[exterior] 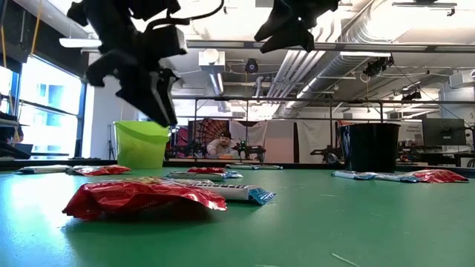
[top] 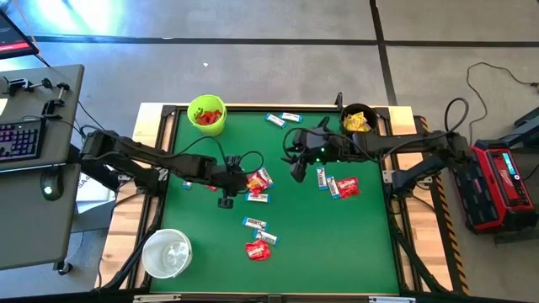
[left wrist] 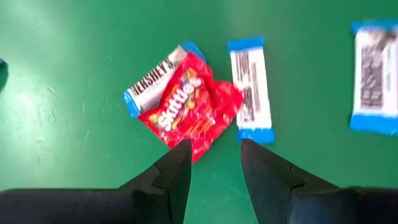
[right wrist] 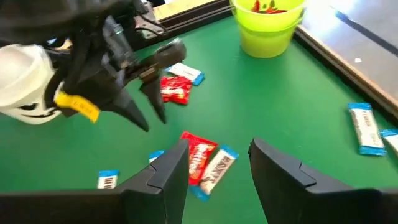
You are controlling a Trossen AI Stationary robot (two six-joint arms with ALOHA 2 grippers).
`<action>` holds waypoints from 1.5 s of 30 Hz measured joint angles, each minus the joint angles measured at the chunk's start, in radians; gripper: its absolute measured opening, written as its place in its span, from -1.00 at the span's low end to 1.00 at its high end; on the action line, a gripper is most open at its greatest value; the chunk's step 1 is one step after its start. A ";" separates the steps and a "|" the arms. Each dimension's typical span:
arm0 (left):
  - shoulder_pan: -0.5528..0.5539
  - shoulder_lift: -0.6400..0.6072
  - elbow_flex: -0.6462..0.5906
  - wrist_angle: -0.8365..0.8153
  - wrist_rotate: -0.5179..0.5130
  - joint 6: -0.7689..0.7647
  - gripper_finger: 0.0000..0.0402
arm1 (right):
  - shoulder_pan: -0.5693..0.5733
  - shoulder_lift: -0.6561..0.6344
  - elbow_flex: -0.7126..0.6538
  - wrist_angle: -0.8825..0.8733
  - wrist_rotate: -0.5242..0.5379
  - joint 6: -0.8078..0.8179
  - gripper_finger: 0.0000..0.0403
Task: Sort candy by brand, put in halloween buckets
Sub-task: Put the red candy into the green bucket
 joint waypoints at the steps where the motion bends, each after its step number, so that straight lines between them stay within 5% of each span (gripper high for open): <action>1: 0.004 0.006 -0.004 0.001 0.000 0.018 -0.35 | -0.006 0.000 0.000 0.000 -0.004 -0.007 -0.22; 14: 0.041 0.122 -0.034 0.111 0.009 0.197 -0.35 | -0.050 0.000 0.000 -0.002 -0.024 -0.057 -0.22; 32: 0.042 0.274 -0.031 0.214 -0.020 0.243 -0.36 | -0.077 0.000 0.000 -0.005 -0.018 -0.102 -0.22; 41: 0.042 0.279 -0.032 0.235 -0.015 0.223 -0.93 | -0.077 0.000 0.000 -0.005 -0.019 -0.126 -0.23; 45: 0.048 0.279 -0.029 0.228 -0.018 0.176 -0.97 | -0.077 0.000 0.000 -0.005 -0.019 -0.123 -0.23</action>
